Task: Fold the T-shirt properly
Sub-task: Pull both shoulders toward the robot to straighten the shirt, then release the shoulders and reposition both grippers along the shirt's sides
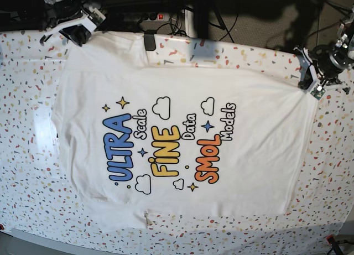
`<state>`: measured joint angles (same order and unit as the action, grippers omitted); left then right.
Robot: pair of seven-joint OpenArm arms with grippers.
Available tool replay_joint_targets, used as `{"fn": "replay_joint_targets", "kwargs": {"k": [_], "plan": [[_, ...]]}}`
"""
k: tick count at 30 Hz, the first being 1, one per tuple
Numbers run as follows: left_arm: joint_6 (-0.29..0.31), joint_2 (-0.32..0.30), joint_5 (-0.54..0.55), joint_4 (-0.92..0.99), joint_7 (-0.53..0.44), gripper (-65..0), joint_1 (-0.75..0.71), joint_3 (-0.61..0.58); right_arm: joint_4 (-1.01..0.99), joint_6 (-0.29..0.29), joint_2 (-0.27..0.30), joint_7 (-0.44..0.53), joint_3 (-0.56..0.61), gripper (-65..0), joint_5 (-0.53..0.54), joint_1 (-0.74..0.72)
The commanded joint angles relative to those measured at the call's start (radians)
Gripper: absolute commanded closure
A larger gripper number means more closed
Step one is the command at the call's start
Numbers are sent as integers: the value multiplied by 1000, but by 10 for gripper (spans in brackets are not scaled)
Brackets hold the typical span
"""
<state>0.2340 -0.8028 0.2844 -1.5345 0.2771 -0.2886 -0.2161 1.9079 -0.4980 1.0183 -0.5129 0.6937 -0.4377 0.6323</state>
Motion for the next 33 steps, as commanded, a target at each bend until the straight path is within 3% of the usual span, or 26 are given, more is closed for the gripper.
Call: {"fn": "replay_joint_targets", "kwargs": {"k": [1, 7, 13, 18, 21, 22, 26, 29, 33], "plan": [[-6, -18, 4, -32, -21, 0, -24, 40, 18, -33, 10, -3, -7, 0, -29, 21], [-6, -6, -37, -174, -20, 0, -216, 212, 30, -98, -39, -12, -7, 0, -118, 97], [-6, -6, -52, -267, -19, 0, -324, 312, 82, -155, -43, -56, -39, 0, -195, 116], [-6, -6, -52, -272, -51, 0, -316, 334, 113, -161, -43, -44, -151, 0, -180, 113], [-6, 21, -87, -272, -69, 0, -282, 333, 113, -155, -43, 19, -244, 0, -67, 98], [-6, 41, -121, -272, -70, 0, -264, 333, 112, -135, -43, 44, -274, 0, -17, 90], [18, 124, -235, -244, -116, 0, -183, 333, 111, 33, -46, 118, -357, 0, 166, 8], [90, 168, -244, -173, -174, 0, -120, 333, 106, 117, -46, 130, -365, 0, 260, -84], [126, 210, -244, -66, -182, 0, -34, 333, 53, 229, -49, 142, -365, 0, 391, -206]]}}
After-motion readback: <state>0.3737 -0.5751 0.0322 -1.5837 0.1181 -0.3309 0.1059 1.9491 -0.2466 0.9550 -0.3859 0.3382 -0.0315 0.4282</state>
